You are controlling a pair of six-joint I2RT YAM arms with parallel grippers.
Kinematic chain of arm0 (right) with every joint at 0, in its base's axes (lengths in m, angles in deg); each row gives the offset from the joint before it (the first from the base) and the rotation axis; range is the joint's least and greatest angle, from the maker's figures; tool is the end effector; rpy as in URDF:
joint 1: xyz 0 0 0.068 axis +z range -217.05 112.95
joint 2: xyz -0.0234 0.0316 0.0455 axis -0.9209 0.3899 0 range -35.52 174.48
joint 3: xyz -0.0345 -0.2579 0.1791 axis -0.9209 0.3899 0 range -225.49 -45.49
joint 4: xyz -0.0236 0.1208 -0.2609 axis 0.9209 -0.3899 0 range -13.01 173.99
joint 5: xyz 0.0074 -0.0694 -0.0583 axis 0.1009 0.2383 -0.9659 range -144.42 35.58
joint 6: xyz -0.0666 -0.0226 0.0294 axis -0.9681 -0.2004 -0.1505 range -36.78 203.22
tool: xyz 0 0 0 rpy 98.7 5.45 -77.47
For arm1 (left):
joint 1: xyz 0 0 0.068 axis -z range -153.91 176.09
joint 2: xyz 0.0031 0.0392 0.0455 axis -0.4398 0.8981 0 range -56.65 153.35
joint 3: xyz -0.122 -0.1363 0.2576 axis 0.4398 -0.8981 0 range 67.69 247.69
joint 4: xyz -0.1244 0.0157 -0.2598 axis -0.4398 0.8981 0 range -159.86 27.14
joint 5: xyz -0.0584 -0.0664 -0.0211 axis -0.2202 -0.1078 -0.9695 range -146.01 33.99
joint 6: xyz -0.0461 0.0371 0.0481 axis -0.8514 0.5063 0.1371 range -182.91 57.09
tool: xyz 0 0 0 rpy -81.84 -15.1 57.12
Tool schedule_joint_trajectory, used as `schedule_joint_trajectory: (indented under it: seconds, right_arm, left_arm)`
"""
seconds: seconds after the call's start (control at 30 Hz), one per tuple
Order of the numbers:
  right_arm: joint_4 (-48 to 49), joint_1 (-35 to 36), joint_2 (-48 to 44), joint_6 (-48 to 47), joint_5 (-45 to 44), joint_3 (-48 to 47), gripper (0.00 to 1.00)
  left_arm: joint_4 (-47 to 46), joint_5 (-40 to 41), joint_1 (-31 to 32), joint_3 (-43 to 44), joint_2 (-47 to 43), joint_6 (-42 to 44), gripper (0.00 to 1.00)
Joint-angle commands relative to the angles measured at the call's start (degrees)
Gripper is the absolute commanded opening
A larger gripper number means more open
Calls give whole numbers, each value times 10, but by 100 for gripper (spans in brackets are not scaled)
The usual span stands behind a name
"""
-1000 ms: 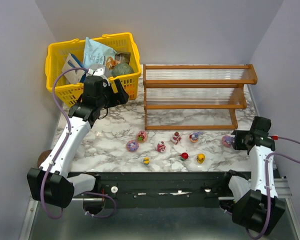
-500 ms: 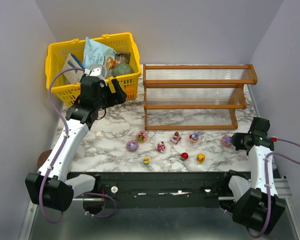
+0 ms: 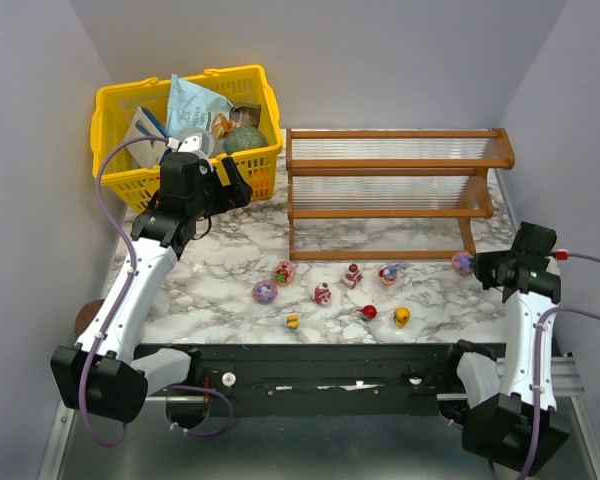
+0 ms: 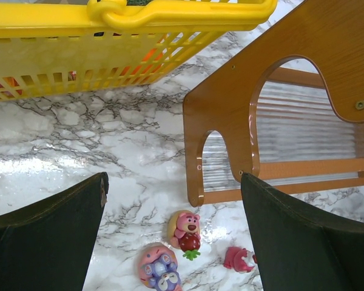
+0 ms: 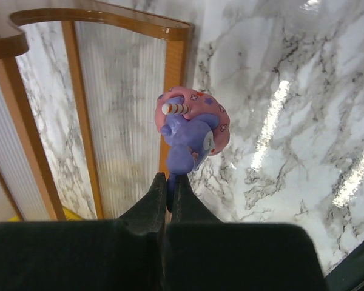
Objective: Place and organize the plastic toys onto the shelf
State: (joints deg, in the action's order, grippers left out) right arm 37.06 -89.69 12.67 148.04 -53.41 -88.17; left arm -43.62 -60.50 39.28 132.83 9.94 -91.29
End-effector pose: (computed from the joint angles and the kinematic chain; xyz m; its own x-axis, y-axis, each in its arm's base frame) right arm 0.1639 -0.0671 0.2669 0.0279 0.9687 -0.2466 0.8217 0.1182 0.5575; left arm 0.2862 -0.0723 0.3852 -0.5382 -0.3606 -0.7618 0.0444 0.8905 -0.4529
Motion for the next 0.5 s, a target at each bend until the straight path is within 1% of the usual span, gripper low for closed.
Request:
schedule_joint_trajectory:
  seconds: [0.0,0.13,0.27,0.37,0.47]
  right_arm:
    - [46,-4,16,-59,47,-11,0]
    - [68,-4,64,-81,79,-22,1]
    - [125,-4,80,-114,100,-20,1]
    - [158,-4,102,-121,106,-25,1]
    - [169,-4,133,-116,108,-30,1]
  left_arm:
    - [3,1,-4,2,-1,-4,99]
    - [4,-7,-4,5,5,-8,99]
    - [2,-15,-4,5,12,-12,99]
    - [0,-17,-4,8,15,-14,99]
    - [2,-18,-4,11,19,-14,99]
